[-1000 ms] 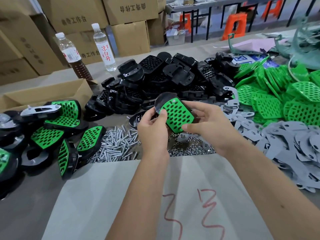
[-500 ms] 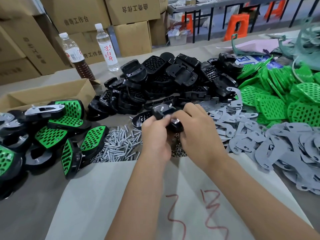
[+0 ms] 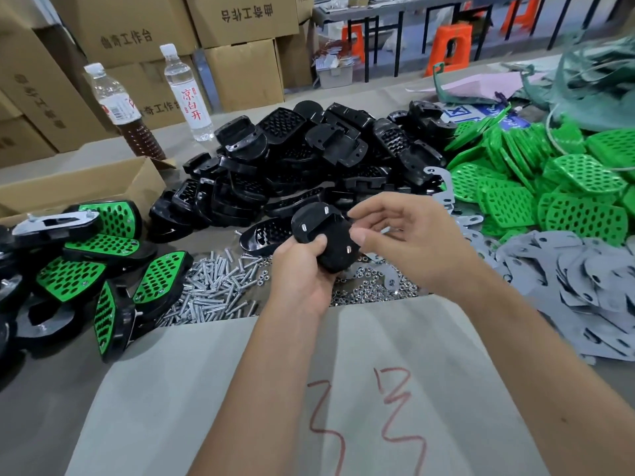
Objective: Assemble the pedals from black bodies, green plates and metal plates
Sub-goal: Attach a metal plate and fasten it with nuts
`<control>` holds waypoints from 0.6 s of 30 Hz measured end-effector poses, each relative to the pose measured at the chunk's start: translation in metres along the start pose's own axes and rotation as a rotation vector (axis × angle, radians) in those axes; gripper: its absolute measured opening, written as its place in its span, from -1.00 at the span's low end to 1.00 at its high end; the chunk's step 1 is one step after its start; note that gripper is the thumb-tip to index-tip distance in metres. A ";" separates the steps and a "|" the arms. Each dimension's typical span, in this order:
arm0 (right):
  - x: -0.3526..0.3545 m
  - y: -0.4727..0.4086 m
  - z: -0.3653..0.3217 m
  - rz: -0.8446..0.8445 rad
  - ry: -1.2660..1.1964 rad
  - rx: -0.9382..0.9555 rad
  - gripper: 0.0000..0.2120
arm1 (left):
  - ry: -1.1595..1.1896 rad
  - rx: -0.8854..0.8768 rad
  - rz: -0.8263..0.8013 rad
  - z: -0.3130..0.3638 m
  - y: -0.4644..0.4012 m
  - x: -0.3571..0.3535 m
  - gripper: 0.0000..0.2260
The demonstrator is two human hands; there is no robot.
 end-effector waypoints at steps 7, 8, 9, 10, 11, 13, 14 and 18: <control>0.080 0.006 0.034 -0.076 0.504 -0.155 -0.89 | -0.064 0.009 -0.111 -0.026 0.018 -0.035 -0.72; 0.088 0.010 0.040 -0.150 0.618 -0.184 -0.88 | -0.085 0.007 -0.121 -0.030 0.020 -0.040 -0.72; 0.093 0.014 0.045 -0.226 0.672 -0.203 -0.86 | -0.104 0.002 -0.124 -0.033 0.021 -0.045 -0.72; 0.094 0.018 0.047 -0.293 0.688 -0.211 -0.85 | -0.116 -0.002 -0.126 -0.035 0.022 -0.049 -0.72; 0.094 0.022 0.048 -0.343 0.704 -0.205 -0.82 | -0.120 -0.001 -0.127 -0.039 0.023 -0.053 -0.72; 0.091 0.027 0.048 -0.423 0.763 -0.180 -0.71 | -0.124 0.009 -0.117 -0.046 0.023 -0.063 -0.70; 0.088 0.028 0.048 -0.450 0.783 -0.179 -0.67 | -0.128 0.014 -0.112 -0.050 0.024 -0.067 -0.71; 0.086 0.023 0.051 -0.430 0.819 -0.158 -0.70 | -0.116 0.020 -0.133 -0.061 0.027 -0.080 -0.74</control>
Point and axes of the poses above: each hand's wrist, its own y-axis away from the middle knuckle, its own x-axis out of the back of the hand, z = x × y, the point moved 6 cm from there along -y, towards the middle knuckle, and after that the axes turned 9 degrees about y, right-handed, at the moved point
